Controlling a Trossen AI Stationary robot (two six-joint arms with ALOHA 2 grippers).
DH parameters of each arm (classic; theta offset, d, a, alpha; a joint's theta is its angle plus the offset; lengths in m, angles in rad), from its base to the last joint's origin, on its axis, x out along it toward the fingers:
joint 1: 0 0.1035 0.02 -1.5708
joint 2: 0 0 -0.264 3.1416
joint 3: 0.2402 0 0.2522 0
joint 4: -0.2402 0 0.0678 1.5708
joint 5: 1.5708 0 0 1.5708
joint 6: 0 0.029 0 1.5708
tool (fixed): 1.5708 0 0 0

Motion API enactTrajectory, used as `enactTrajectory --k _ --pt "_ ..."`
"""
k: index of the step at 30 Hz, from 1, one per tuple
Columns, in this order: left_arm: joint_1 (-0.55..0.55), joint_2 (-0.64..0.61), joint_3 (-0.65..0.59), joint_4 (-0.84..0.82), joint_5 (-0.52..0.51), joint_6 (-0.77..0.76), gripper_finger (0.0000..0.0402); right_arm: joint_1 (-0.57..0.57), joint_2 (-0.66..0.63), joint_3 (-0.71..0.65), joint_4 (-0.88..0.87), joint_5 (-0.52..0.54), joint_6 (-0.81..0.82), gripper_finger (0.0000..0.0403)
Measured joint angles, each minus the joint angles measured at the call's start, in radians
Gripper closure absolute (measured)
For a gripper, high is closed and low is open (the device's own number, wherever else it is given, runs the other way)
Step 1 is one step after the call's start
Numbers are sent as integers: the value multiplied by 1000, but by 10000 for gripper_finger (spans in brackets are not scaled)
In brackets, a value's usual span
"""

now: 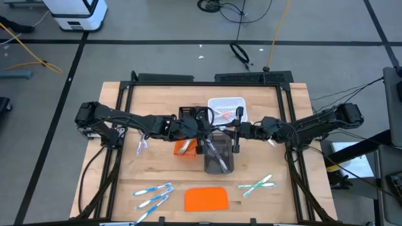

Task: Pick & Place Toothbrushes
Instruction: Put the blue toothbrush into the black bin

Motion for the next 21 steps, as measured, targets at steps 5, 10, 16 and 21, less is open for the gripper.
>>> enactTrajectory --k 5,10,16,21 --pt "-12 -16 0 -25 -57 32 380 -19 -5 0 -6 0 -1 388" --pt "-31 -38 0 -111 -189 40 380 -54 -17 0 -26 -5 1 388" --pt "-36 -44 0 -239 -272 -29 380 -107 -33 -1 -21 -5 2 388" --pt "-37 -49 0 -279 -267 -102 380 -174 -21 -1 -24 -7 30 388"
